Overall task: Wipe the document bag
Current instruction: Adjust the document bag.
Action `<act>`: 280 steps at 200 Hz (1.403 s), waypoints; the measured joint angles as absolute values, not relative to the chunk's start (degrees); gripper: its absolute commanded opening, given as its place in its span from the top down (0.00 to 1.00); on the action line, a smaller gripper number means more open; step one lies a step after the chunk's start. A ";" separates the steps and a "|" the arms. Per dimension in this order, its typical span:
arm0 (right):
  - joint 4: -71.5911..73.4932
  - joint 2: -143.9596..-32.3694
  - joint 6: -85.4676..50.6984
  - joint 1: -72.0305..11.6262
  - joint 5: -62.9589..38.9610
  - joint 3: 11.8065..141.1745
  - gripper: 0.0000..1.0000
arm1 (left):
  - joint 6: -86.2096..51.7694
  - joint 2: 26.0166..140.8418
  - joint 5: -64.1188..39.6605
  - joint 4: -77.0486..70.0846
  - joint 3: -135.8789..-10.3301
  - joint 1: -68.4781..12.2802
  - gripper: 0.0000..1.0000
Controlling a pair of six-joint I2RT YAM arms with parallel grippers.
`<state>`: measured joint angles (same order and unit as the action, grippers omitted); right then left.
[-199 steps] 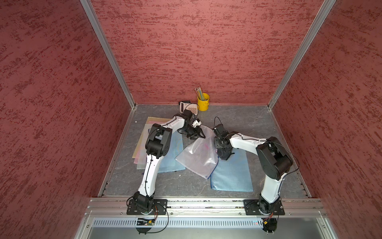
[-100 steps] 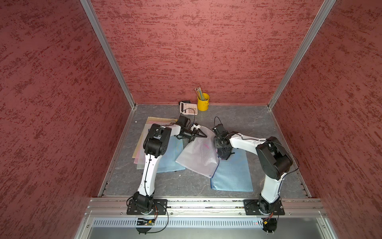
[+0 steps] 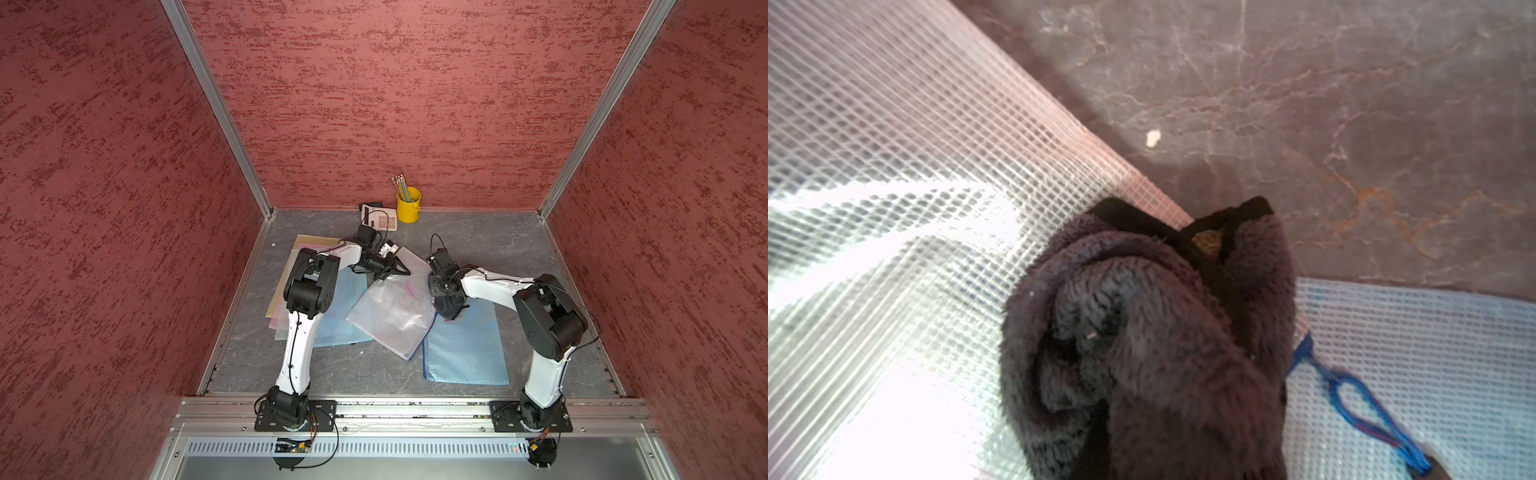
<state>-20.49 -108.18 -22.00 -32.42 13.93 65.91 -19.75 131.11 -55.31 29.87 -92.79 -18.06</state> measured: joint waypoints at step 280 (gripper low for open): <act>-24.51 -92.92 -28.99 -41.10 4.08 65.28 1.00 | -70.98 112.60 -22.98 -25.85 -52.73 -30.04 0.90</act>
